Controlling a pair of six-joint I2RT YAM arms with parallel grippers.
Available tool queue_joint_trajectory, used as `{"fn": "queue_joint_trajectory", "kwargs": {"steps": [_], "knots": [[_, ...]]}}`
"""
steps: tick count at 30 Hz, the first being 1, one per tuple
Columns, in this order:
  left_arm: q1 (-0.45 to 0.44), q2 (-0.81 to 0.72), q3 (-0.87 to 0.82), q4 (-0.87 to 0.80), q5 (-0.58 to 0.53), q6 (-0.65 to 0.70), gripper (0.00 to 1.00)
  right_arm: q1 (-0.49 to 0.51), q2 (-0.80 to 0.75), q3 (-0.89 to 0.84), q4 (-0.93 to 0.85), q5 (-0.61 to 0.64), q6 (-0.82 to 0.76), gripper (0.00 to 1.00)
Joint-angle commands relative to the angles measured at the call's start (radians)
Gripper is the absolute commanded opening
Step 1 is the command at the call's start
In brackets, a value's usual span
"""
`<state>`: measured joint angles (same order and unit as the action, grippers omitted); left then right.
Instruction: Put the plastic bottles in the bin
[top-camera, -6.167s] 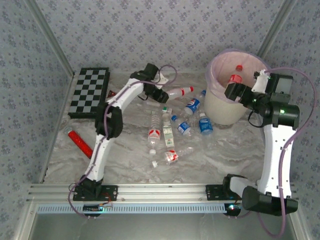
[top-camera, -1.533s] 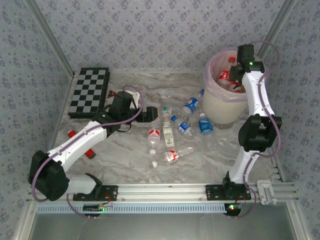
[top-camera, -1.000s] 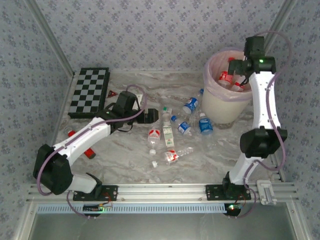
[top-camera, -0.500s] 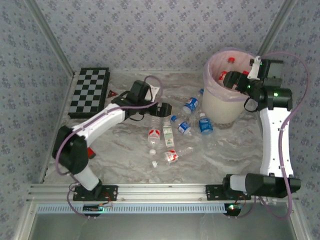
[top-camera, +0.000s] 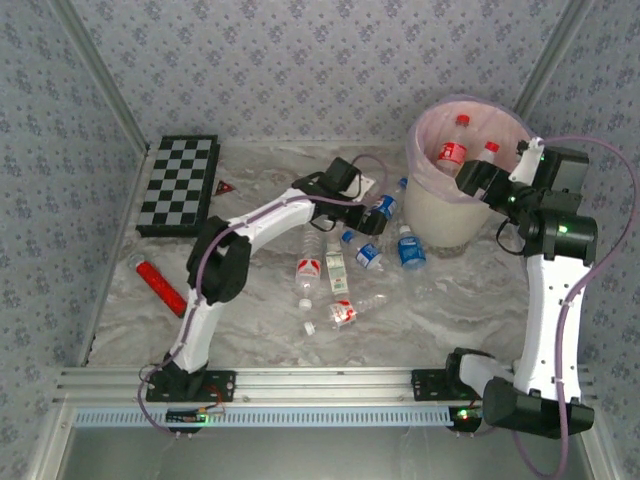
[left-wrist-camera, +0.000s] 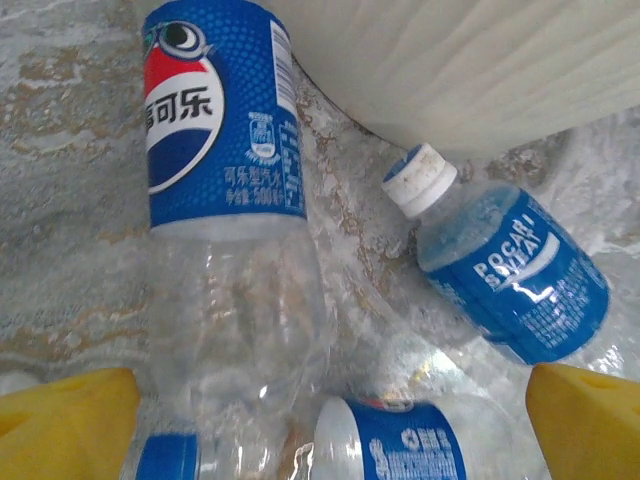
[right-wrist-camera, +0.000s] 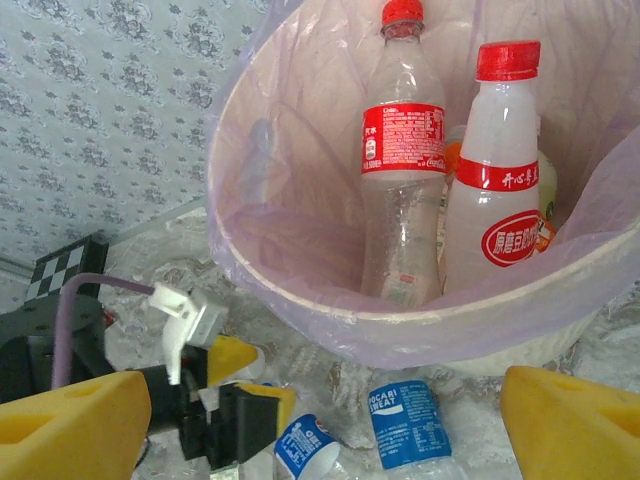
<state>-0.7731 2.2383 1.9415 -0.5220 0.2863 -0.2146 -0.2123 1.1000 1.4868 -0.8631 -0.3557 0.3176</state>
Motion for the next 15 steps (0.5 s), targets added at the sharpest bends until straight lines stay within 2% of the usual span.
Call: {"fn": "queue_joint_trajectory", "kwargs": {"steps": [1, 7, 15], "knots": [[-0.016, 0.083, 0.125, -0.106, -0.106, 0.061, 0.99, -0.009, 0.004, -0.011, 0.032, -0.029, 0.017, 0.92], [-0.029, 0.227, 0.301, -0.202, -0.164, 0.059, 0.97, -0.016, -0.008, -0.003, 0.018, -0.031, 0.015, 0.92], [-0.037, 0.337, 0.465, -0.257, -0.217, 0.075, 0.77, -0.037, -0.039, 0.003, -0.02, -0.053, -0.005, 0.92]]}}
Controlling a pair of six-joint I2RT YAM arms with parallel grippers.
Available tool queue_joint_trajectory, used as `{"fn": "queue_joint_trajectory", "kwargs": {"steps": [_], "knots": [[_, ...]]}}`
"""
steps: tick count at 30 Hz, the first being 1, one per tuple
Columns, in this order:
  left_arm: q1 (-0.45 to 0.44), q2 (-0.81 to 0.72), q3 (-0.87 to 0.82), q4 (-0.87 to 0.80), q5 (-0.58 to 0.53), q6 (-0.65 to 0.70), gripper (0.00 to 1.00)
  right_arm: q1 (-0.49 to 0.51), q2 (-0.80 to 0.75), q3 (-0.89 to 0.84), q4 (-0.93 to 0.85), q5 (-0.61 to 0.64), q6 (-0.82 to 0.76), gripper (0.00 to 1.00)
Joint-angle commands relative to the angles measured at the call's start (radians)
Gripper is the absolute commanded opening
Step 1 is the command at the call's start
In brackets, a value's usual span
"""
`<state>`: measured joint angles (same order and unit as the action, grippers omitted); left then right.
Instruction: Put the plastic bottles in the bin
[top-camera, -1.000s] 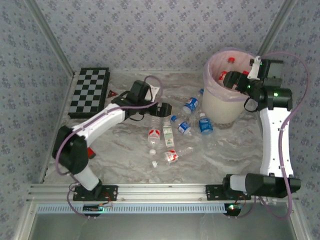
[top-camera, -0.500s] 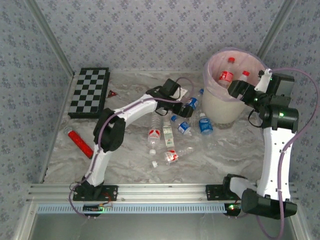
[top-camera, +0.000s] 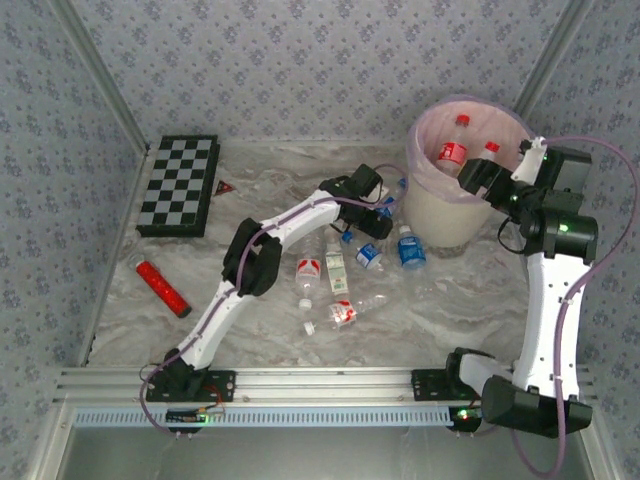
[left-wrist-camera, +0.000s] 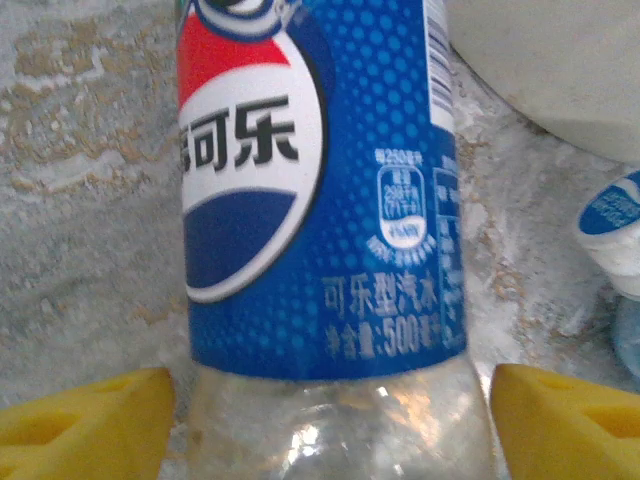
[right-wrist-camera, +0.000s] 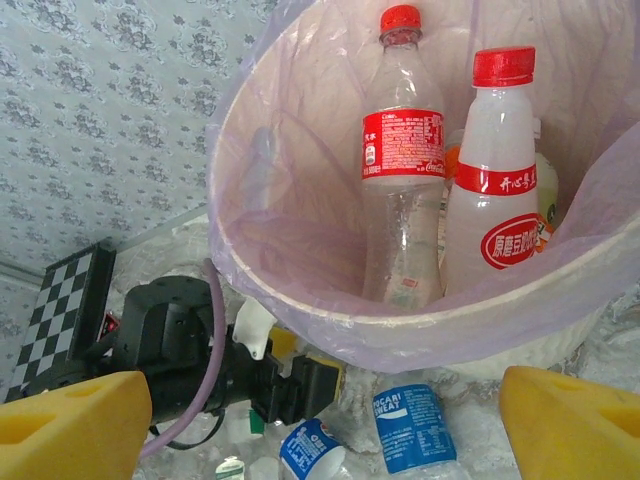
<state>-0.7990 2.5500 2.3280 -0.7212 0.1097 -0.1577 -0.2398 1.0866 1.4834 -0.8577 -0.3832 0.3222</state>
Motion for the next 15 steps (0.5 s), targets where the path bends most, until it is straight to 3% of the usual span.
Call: {"fn": "queue_joint_trajectory", "kwargs": {"steps": [1, 5, 15], "knots": [[-0.012, 0.036, 0.1, -0.07, -0.048, 0.018, 0.73, -0.013, -0.031, 0.006, -0.027, -0.028, -0.01, 0.91], [-0.009, 0.035, 0.124, -0.078, -0.068, 0.032, 0.62, -0.026, -0.043, 0.019, -0.031, -0.046, -0.006, 0.9], [0.051, -0.16, 0.017, -0.025, -0.119, 0.044, 0.58, -0.032, -0.071, 0.033, 0.021, -0.109, 0.038, 0.88]]}}
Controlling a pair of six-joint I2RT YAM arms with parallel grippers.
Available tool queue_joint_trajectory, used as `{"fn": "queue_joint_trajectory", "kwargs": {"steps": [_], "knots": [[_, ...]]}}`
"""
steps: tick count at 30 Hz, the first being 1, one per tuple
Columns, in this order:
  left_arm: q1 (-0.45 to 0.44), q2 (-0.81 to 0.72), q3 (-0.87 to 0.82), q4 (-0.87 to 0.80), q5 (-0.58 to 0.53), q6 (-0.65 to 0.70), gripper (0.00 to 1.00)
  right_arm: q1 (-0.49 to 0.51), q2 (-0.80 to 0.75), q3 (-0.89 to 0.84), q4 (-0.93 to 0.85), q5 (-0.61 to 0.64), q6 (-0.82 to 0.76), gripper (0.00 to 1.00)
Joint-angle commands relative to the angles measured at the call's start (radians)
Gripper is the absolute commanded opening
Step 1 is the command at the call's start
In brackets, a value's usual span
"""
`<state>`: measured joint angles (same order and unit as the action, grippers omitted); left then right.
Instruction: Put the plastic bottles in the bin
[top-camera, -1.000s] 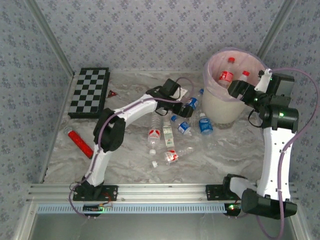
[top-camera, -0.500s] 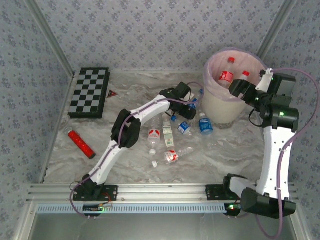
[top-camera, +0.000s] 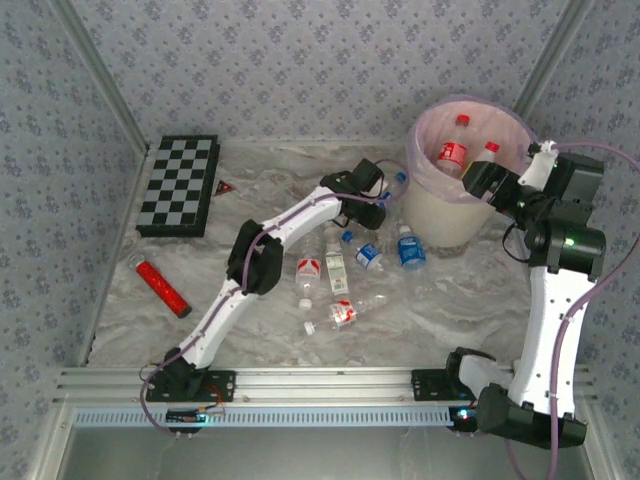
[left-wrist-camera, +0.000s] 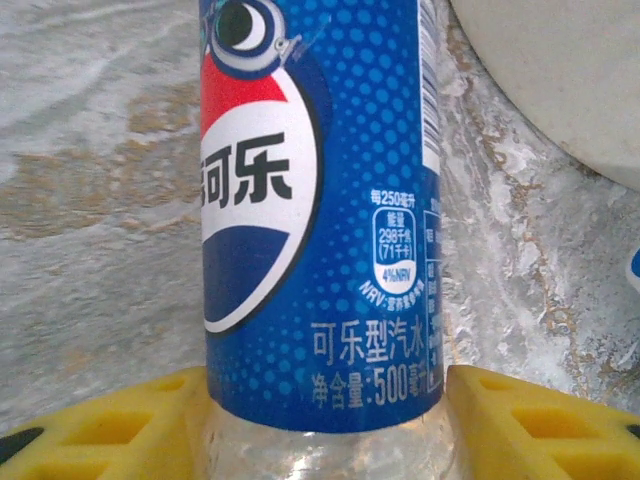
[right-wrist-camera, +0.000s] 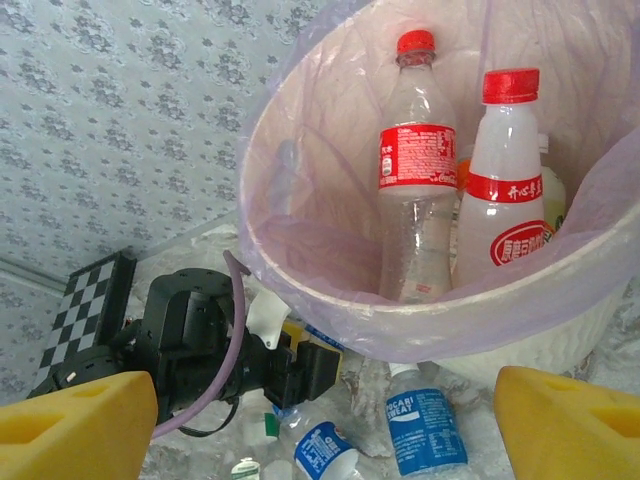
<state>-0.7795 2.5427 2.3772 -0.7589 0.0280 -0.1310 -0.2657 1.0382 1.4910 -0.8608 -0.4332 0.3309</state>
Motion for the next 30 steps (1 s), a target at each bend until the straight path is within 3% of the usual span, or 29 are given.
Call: {"fn": "queue_joint_trajectory", "kwargs": {"steps": [1, 6, 10, 16, 19, 22, 25, 30], "knots": [[0.042, -0.194, -0.078, 0.04, -0.038, 0.019, 0.57, -0.006, -0.029, 0.012, 0.052, -0.111, 0.041, 0.88], [0.084, -0.403, -0.302, 0.175, -0.047, 0.009, 0.56, 0.038, -0.011, -0.074, 0.4, -0.314, 0.302, 0.85], [0.117, -0.628, -0.56, 0.282, -0.07, -0.033, 0.53, 0.233, 0.055, -0.041, 0.449, -0.187, 0.305, 0.84], [0.161, -0.983, -1.049, 0.679, 0.152, -0.245, 0.48, 0.451, 0.242, 0.045, 0.551, -0.142, 0.286, 0.84], [0.149, -1.096, -1.205, 0.806, 0.201, -0.3, 0.48, 0.542, 0.346, 0.109, 0.56, -0.131, 0.259, 0.91], [0.12, -1.157, -1.294, 0.914, 0.209, -0.322, 0.48, 0.576, 0.453, 0.193, 0.481, -0.137, 0.2, 0.99], [0.084, -1.17, -1.297, 0.915, 0.213, -0.295, 0.48, 0.588, 0.53, 0.237, 0.454, -0.145, 0.202, 1.0], [0.069, -1.188, -1.313, 0.933, 0.19, -0.298, 0.47, 0.608, 0.565, 0.272, 0.314, 0.003, 0.135, 1.0]]}}
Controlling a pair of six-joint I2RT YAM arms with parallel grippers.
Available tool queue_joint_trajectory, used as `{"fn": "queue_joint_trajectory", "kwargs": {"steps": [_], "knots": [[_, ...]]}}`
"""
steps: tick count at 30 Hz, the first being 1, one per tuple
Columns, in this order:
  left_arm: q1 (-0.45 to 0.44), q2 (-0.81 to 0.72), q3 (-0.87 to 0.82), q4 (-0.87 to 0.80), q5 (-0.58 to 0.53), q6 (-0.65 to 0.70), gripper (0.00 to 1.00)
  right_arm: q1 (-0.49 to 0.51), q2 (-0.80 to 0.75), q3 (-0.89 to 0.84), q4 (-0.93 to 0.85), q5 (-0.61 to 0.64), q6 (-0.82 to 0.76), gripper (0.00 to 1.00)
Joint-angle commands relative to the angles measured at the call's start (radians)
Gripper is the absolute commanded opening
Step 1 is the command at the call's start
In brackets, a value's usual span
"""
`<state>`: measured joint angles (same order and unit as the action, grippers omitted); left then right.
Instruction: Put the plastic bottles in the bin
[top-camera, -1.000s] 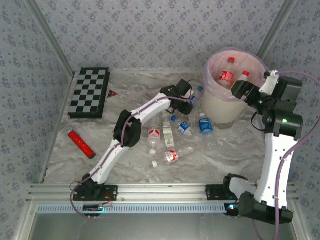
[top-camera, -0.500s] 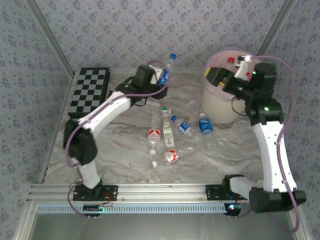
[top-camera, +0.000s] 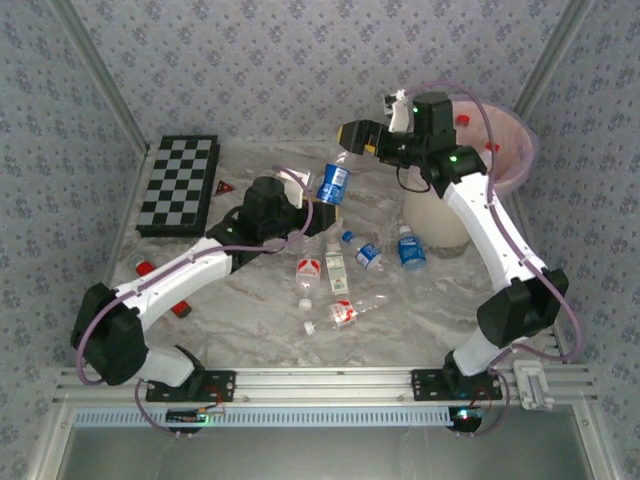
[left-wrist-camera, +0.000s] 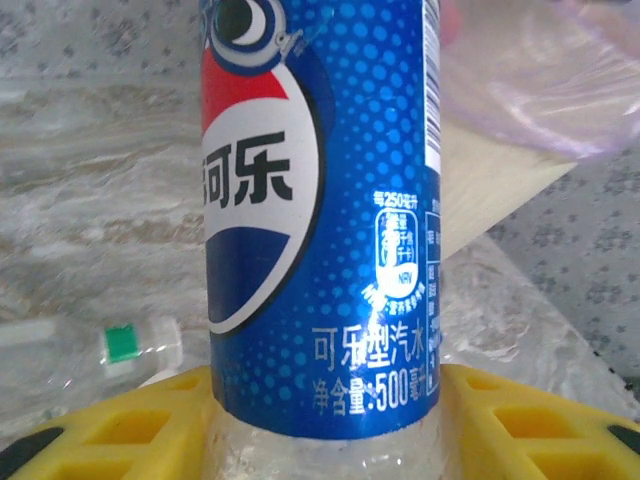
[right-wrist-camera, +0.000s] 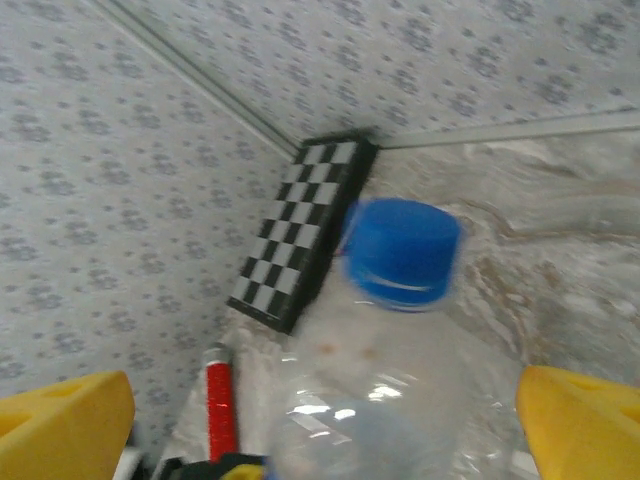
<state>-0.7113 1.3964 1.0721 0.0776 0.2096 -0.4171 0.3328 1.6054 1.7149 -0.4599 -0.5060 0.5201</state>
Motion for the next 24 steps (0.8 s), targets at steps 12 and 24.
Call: {"fn": "queue_joint_trajectory", "kwargs": {"steps": [12, 24], "knots": [[-0.018, 0.027, 0.001, 0.159, 0.061, -0.036, 0.47, 0.002, 0.05, 0.048, -0.035, -0.087, -0.006, 0.8], [-0.046, 0.061, 0.017, 0.198, 0.051, -0.114, 0.59, -0.107, -0.024, 0.01, -0.026, -0.153, -0.023, 0.37]]}}
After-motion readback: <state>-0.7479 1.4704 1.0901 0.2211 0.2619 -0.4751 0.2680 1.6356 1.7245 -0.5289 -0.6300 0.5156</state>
